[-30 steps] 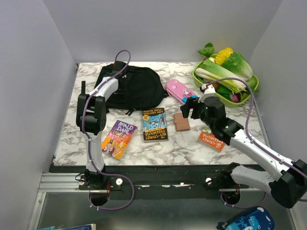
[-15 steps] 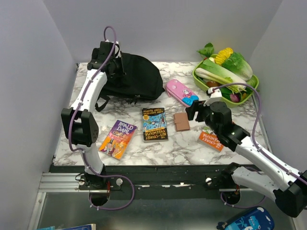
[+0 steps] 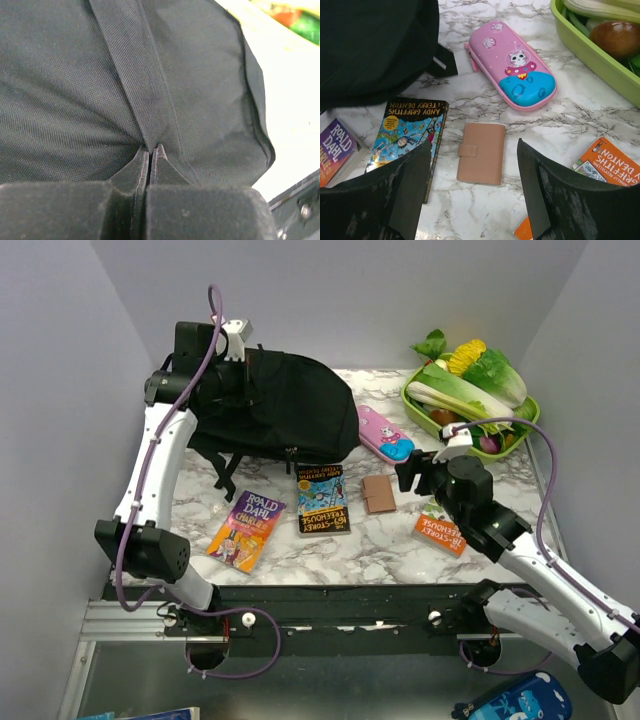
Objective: Pack the student bag
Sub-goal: Pick up the student bag at the center of the board, then place the student bag at the center of the board.
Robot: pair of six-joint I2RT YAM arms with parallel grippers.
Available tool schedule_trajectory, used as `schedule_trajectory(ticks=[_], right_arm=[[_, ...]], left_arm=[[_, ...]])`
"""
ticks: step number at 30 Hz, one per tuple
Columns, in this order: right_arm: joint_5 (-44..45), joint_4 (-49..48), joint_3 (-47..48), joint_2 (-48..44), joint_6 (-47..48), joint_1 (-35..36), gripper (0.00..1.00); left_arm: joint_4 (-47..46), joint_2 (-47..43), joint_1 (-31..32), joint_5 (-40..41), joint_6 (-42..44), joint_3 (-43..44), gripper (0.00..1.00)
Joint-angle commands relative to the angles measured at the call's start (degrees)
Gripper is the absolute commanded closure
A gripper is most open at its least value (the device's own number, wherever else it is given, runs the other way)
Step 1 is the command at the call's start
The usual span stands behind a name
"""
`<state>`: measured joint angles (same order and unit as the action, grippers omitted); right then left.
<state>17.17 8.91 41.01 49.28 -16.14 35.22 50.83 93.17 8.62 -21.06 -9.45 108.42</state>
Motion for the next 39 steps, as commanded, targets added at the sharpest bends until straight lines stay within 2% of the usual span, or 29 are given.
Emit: schedule_trajectory(ticks=[1,5,7,9,15,17,18,19,20,21,24,26,31,33,39], right_arm=[[2.52,1.2,2.31,-1.64,1.81,0.37,0.23],[1.91,1.29,3.1,-1.12,2.17,0.37,0.23],[1.64,1.11,3.63,-0.15,2.17,0.37,0.23],[0.86,0.59,4.07,0.55,2.34,0.37,0.23],[-2.13,-2.74,5.48,6.26,2.26,0.72,0.24],[-2.84,-3.72,6.09,9.76,2.17,1.33,0.24],[-3.54,-4.94,6.27,11.35,2.08,1.6,0.24],[-3.98,-5.56,6.62,12.85,2.17,2.04,0.23],[-4.33,-6.0,6.88,14.17,2.25,2.65,0.23],[-4.77,-6.44,7.93,17.57,2.52,3.01,0.23],[-6.18,-8.37,10.65,24.0,3.13,4.24,0.2],[-7.41,-10.21,11.98,26.82,3.48,4.68,0.19],[-11.63,-15.32,14.62,33.15,4.19,5.56,0.18],[-12.94,-17.33,14.71,34.3,3.93,5.91,0.18],[-12.25,-19.89,10.85,34.05,2.78,7.67,0.19]], left_arm=[[2.7,-8.43,0.17,-7.15,9.53,-7.77,1.0],[2.96,-14.83,2.36,-6.72,17.61,-18.66,1.0],[1.39,-17.39,5.34,-4.7,20.34,-27.01,1.0],[-0.72,-20.38,8.49,-2.94,20.97,-34.02,1.0],[-5.82,-22.24,11.68,-1.97,18.51,-44.5,0.99],[-6.96,-21.8,12.38,-2.23,18.42,-46.27,0.93],[-7.14,-21.45,12.56,-2.41,19.2,-47.67,0.81],[-7.23,-21.19,12.73,-2.84,19.3,-48.21,0.75],[-6.89,-20.49,12.82,-3.11,19.56,-48.39,0.69],[-6.71,-20.22,12.82,-3.11,19.82,-48.39,0.58],[-6.18,-19.95,12.82,-3.29,20.26,-46.73,0.41],[-5.66,-19.25,12.82,-3.02,20.09,-44.71,0.35],[-8.54,-15.13,11.16,-0.3,17.72,-36.89,0.34],[-11.36,-10.92,10.45,0.31,15.18,-33.56,0.33],[-13.21,2.97,9.75,-5.3,8.07,-25.9,0.32]])
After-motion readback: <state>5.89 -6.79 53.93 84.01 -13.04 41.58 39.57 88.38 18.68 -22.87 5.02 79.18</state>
